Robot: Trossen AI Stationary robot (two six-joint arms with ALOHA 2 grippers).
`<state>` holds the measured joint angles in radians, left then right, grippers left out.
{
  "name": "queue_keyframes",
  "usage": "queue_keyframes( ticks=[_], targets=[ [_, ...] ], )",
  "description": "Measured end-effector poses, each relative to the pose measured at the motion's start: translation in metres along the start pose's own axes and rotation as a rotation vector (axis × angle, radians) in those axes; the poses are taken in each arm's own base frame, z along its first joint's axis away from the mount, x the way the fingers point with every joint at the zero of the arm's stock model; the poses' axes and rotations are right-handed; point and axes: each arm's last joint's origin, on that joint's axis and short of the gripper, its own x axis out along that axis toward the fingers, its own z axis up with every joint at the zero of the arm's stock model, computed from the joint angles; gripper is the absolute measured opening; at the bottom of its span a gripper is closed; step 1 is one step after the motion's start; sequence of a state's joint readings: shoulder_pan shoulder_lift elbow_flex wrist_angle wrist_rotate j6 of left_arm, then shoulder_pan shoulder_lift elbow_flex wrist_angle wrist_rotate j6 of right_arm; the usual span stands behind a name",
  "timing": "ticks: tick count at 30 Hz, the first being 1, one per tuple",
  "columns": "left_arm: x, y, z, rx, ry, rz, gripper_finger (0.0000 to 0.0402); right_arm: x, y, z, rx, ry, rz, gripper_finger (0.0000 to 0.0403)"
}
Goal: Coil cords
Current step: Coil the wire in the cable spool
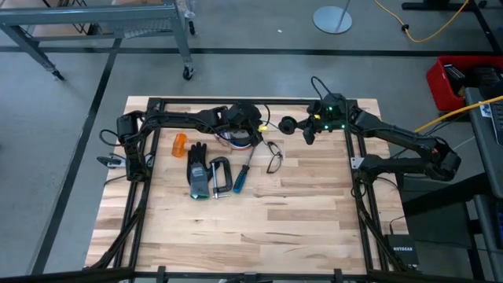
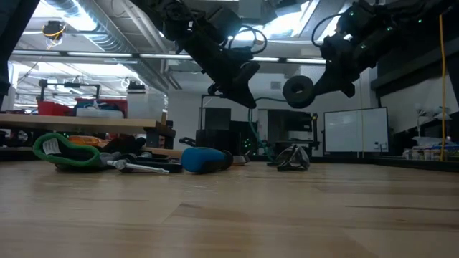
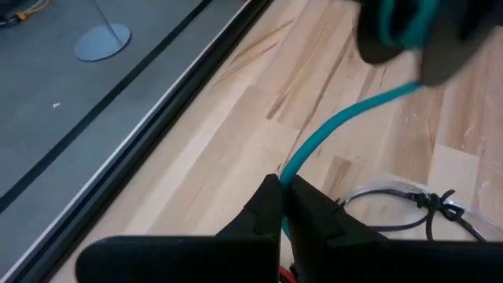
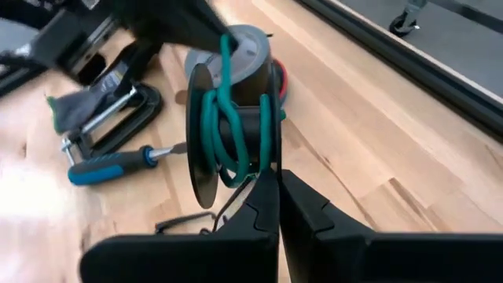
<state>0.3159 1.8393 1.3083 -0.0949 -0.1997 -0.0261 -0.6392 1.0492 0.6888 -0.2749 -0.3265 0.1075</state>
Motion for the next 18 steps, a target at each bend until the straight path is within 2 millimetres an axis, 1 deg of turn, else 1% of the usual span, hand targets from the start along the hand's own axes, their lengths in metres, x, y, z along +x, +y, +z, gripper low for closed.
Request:
queue_keyframes(
  ticks=[4,12,18],
  targets=[
    [0.0,0.002,0.003,-0.008,-0.026,-0.005,0.0,0.005,0.008,-0.002,-0.038,0.017,-0.014,0.0001],
    [0.0,0.0,0.012,-0.058,-0.117,-0.079,0.0,0.025,0.016,-0.009,-0.066,0.066,-0.195,0.0001],
    [-0.001,-0.002,0.013,-0.141,-0.127,-0.151,0.0,0.043,0.02,-0.004,-0.044,-0.012,-0.226,0.0001]
  ],
)
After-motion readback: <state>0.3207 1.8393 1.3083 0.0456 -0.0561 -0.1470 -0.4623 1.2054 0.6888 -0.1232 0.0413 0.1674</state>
